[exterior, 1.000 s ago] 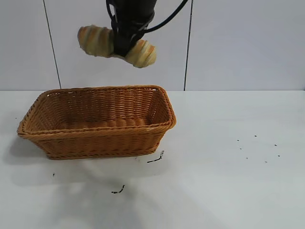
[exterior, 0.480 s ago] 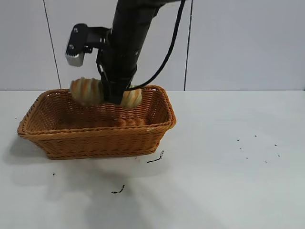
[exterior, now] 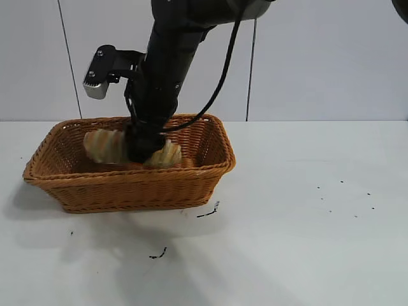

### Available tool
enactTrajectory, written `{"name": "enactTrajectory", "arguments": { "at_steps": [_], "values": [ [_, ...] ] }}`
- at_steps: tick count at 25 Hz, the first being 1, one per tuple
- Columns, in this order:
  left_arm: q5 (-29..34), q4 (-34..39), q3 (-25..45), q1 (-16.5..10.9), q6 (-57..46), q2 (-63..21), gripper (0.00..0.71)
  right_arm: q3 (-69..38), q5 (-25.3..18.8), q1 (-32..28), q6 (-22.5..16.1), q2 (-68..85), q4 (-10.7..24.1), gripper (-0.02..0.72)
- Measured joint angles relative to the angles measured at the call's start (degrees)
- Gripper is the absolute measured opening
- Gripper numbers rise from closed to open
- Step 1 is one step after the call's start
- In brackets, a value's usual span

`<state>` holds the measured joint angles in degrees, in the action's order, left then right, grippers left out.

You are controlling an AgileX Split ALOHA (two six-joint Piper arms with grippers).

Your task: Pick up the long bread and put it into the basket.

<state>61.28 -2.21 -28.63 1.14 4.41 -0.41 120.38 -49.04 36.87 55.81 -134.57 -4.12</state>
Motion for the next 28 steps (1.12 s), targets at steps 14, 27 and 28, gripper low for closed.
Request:
{"name": "enactTrajectory", "arguments": {
  "at_steps": [14, 27, 28],
  "values": [
    [0.0, 0.0, 0.0, 0.0, 0.0, 0.0, 0.692, 0.4, -7.1, -2.1, -53.1, 8.4, 0.5, 0.69],
    [0.0, 0.0, 0.0, 0.0, 0.0, 0.0, 0.692, 0.4, -13.4, -23.3, -57.0, 8.4, 1.5, 0.69],
    [0.0, 0.0, 0.0, 0.0, 0.0, 0.0, 0.692, 0.4, -13.7, -24.7, -57.0, 8.6, 1.6, 0.69]
  ]
}}
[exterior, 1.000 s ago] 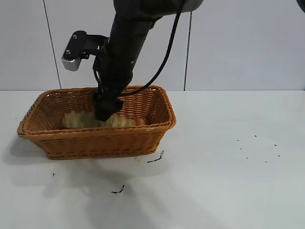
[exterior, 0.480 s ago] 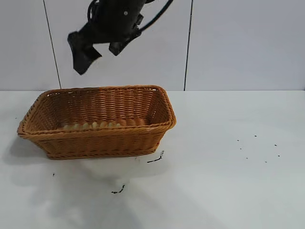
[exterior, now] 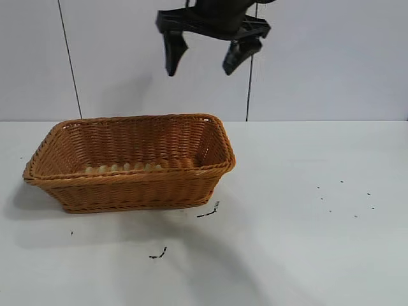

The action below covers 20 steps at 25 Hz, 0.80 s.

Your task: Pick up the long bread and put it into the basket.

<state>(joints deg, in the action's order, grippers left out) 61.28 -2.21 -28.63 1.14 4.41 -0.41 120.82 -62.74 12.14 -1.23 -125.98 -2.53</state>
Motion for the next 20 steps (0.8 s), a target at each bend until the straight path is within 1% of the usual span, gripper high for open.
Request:
{"name": "enactTrajectory", "arguments": {
  "at_steps": [5, 9, 12, 15, 18, 20],
  "values": [
    [0.0, 0.0, 0.0, 0.0, 0.0, 0.0, 0.692, 0.0, -1.8, -7.2, 0.5, 1.4, 0.9, 0.69],
    [0.0, 0.0, 0.0, 0.0, 0.0, 0.0, 0.692, 0.0, -4.8, -10.6, 0.6, 2.6, 1.8, 0.69],
    [0.0, 0.0, 0.0, 0.0, 0.0, 0.0, 0.692, -0.1, -6.7, -11.5, 0.6, 2.9, 1.8, 0.69],
    [0.0, 0.0, 0.0, 0.0, 0.0, 0.0, 0.692, -1.5, -6.8, -11.6, 0.6, 4.2, 1.8, 0.69],
    [0.0, 0.0, 0.0, 0.0, 0.0, 0.0, 0.692, -4.9, -6.8, -11.6, 0.8, 7.6, 1.1, 0.69],
    [0.0, 0.0, 0.0, 0.0, 0.0, 0.0, 0.692, -8.8, -6.8, -11.6, 1.7, 11.0, 0.3, 0.69]
  ]
}}
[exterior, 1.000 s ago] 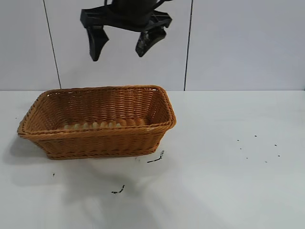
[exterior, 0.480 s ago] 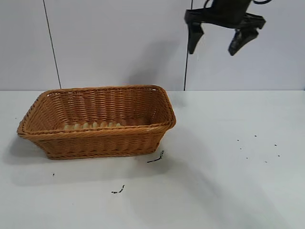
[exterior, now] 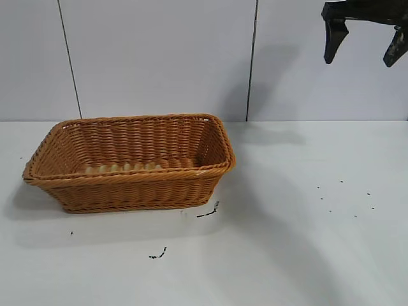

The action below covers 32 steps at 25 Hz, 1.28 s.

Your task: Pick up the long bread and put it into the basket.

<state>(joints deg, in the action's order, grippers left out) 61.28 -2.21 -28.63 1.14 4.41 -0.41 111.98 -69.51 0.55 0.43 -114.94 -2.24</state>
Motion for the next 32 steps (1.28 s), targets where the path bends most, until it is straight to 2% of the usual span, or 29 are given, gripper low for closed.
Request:
{"name": "enactTrajectory", "arguments": {
  "at_steps": [7, 22, 24, 29, 32],
  "values": [
    [0.0, 0.0, 0.0, 0.0, 0.0, 0.0, 0.692, -19.4, 0.0, 0.0, 1.3, 16.6, -0.9, 0.69],
    [0.0, 0.0, 0.0, 0.0, 0.0, 0.0, 0.692, -63.0, 0.1, 0.0, 1.4, 61.0, -0.9, 0.69],
    [0.0, 0.0, 0.0, 0.0, 0.0, 0.0, 0.692, -68.4, 2.3, 0.0, 1.4, 67.1, -0.9, 0.69],
    [0.0, 0.0, 0.0, 0.0, 0.0, 0.0, 0.692, -79.4, 11.3, 0.0, 1.9, 83.2, -0.9, 0.69],
    [0.0, 0.0, 0.0, 0.0, 0.0, 0.0, 0.692, -82.8, 11.3, 0.0, 2.1, 91.4, 0.0, 0.69]
  ]
}}
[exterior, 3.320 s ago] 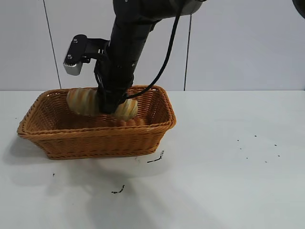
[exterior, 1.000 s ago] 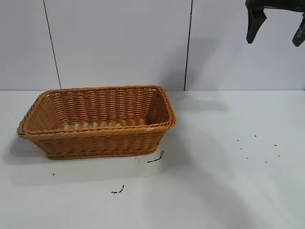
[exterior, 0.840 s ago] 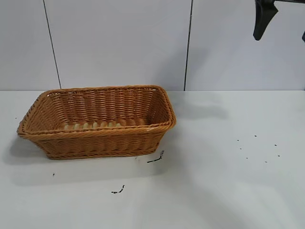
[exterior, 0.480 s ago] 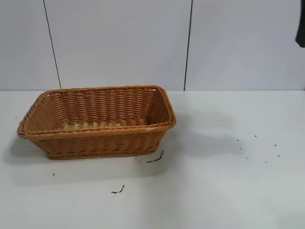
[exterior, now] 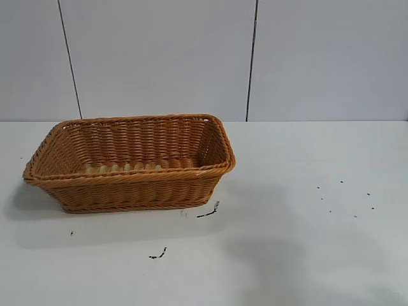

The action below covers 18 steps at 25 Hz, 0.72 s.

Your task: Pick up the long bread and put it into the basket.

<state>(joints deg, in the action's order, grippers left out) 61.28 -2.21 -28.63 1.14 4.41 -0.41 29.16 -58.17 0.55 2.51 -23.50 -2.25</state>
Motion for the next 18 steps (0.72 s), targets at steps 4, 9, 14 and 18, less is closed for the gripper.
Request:
{"name": "enactTrajectory", "arguments": {
  "at_steps": [4, 9, 14, 18],
  "values": [
    [0.0, 0.0, 0.0, 0.0, 0.0, 0.0, 0.692, -0.4, 0.1, 0.0, 0.0, 9.1, 0.6, 0.69],
    [0.0, 0.0, 0.0, 0.0, 0.0, 0.0, 0.692, -0.5, 0.2, 0.0, 0.0, 18.9, 0.6, 0.69],
    [0.0, 0.0, 0.0, 0.0, 0.0, 0.0, 0.692, -0.5, 0.2, 0.1, 0.0, 23.7, 0.6, 0.69],
    [0.0, 0.0, 0.0, 0.0, 0.0, 0.0, 0.692, -0.5, 0.2, 0.2, 0.0, 23.8, 0.6, 0.69]
  ]
}}
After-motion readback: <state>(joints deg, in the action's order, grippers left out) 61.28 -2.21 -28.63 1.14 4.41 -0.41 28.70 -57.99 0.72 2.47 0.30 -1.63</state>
